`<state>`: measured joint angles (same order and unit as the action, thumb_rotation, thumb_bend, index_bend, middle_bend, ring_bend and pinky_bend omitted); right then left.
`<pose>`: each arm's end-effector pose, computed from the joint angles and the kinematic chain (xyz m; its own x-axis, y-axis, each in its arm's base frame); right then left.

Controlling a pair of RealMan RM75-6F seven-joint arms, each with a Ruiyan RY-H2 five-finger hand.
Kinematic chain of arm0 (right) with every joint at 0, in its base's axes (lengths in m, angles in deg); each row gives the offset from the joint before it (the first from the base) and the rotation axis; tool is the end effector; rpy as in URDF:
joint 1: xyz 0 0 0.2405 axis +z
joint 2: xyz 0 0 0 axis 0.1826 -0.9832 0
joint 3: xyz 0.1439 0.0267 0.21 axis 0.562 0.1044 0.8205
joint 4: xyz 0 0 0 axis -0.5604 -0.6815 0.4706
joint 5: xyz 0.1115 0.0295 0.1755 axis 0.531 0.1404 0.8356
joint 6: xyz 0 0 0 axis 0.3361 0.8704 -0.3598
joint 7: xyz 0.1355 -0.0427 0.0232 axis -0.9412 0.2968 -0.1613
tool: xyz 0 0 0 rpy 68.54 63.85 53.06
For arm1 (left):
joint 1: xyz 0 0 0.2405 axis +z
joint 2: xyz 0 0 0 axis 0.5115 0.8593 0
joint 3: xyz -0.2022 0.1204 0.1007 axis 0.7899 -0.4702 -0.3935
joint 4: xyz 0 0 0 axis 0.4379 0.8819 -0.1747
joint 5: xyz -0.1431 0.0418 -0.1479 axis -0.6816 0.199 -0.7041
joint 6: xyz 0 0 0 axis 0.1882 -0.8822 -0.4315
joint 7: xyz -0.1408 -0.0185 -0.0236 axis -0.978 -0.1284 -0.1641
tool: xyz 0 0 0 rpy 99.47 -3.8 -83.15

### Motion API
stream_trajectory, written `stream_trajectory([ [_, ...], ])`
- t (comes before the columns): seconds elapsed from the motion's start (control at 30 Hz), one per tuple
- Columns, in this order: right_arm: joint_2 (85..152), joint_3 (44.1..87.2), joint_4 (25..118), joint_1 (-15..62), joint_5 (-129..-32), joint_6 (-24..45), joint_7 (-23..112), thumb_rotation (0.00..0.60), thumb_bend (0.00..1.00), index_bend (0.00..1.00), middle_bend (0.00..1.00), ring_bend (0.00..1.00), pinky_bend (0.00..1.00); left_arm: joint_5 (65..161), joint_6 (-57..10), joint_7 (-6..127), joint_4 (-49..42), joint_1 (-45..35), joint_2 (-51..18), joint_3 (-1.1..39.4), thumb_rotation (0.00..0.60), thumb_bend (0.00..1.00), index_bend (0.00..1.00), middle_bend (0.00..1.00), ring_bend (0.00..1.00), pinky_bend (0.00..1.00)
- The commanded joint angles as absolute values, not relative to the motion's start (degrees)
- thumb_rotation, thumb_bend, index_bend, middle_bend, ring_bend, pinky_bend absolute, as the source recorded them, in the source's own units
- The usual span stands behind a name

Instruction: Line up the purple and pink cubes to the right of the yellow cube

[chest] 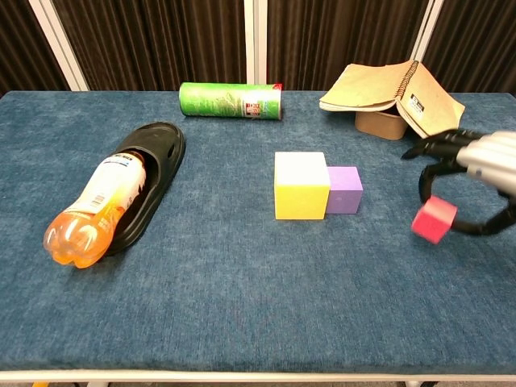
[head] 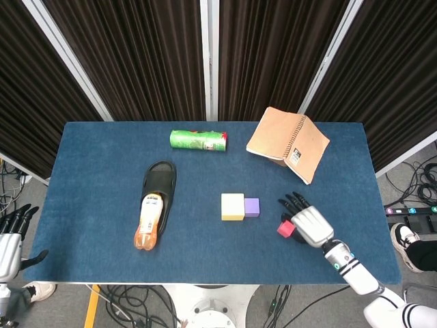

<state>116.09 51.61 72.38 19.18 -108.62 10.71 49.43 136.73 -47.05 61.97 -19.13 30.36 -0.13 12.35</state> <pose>-0.2587 -0.2765 0.0215 0.6014 -0.2177 0.7687 -0.7478 -0.4920 0.4457 -0.3343 0.1509 0.1535 0.4428 0.0120 0.8966 0.8933 0.0801 -0.4422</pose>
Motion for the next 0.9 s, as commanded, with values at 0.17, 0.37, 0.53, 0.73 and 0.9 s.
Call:
stream_trajectory([
  [0.17,118.3,60.5,79.4,20.9,-89.9,2.1,60.9,0.6,0.24,0.52,0.08,0.0,0.0,136.8,-46.9,61.4,-18.4,30.2,-0.5,12.4,0.6,0.0,0.17,0.2,0.15,0.17],
  [0.37,122.3,62.8,79.0,23.3,-82.5,0.0,68.1,0.6,0.24,0.49,0.07,0.0,0.0,136.6,-46.7,60.9,-17.9,30.3,-0.7,12.4,0.6,0.0,0.17,0.2,0.15,0.17],
  [0.53,124.5,64.7,78.8,24.7,-77.8,-0.3,70.6,0.6,0.23,0.46,0.06,0.0,0.0,136.4,-46.1,60.6,-17.3,30.0,-0.9,12.4,0.6,0.0,0.17,0.2,0.15,0.17],
  [0.73,126.1,65.8,78.3,26.5,-74.0,-0.3,73.4,0.6,0.23,0.43,0.06,0.0,0.0,136.5,-45.8,60.4,-16.9,29.7,-1.0,12.5,0.6,0.0,0.17,0.2,0.15,0.17],
  [0.9,127.4,66.0,77.7,27.6,-71.7,-0.2,75.2,0.6,0.23,0.41,0.05,0.0,0.0,136.4,-45.8,60.2,-16.6,29.8,-1.2,12.4,0.6,0.0,0.17,0.2,0.15,0.17],
])
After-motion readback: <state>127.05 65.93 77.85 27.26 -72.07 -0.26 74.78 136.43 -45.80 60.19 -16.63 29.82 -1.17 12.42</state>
